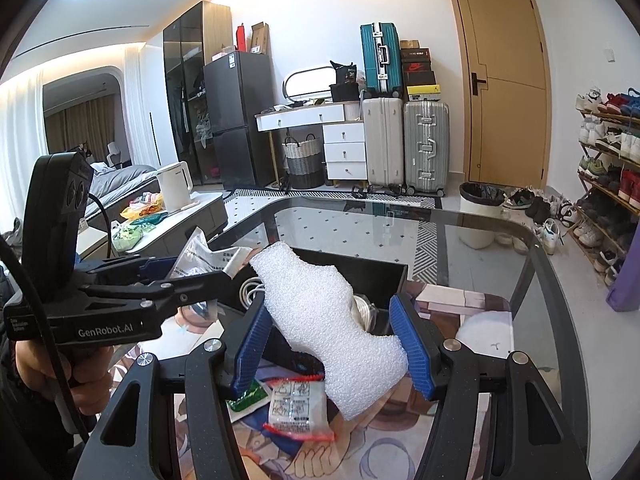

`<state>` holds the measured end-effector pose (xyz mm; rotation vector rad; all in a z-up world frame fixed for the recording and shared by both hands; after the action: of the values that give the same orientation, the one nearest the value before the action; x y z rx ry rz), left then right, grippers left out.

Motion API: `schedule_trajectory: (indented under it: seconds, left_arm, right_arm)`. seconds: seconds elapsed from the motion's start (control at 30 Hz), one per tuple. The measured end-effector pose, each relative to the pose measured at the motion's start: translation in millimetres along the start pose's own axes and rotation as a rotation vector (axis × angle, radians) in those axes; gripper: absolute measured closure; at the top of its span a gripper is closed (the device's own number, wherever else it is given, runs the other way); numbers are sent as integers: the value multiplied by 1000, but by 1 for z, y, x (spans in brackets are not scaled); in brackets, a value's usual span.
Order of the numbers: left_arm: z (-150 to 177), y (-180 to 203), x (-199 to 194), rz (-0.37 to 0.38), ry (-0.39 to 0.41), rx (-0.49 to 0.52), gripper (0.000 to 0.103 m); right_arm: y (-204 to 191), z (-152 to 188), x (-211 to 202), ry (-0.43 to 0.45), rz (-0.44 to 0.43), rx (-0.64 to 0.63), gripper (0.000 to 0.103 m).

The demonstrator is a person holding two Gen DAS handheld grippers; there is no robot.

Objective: Organize soft objects
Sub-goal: 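Carry the white packet and foam sheet over the black box with both grippers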

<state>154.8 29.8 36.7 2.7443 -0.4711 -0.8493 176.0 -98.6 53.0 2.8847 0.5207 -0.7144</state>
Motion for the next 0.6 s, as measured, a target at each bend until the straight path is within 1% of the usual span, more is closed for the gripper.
schedule_trajectory:
  seconds: [0.27,0.6]
  left_arm:
    - [-5,-5,13,0,-8,-14,45]
    - [-5,-14,29,7,-27,-52,45]
  right_arm:
    - [-1,-10,15,-6,-1,-8,41]
    - [2,-12,41,-35,-10,6,41]
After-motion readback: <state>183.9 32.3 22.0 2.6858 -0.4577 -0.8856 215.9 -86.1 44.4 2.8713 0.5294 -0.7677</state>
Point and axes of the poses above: each gripper's, at about its wrist camera, not at the fingertips, and x roughly the way its jaws point, y to its right, z to its underside, the point moved 7 cm from there along x, roughly the way its jaws point, and after that the axes turned 15 degrees about z, right-handed, at the moved point
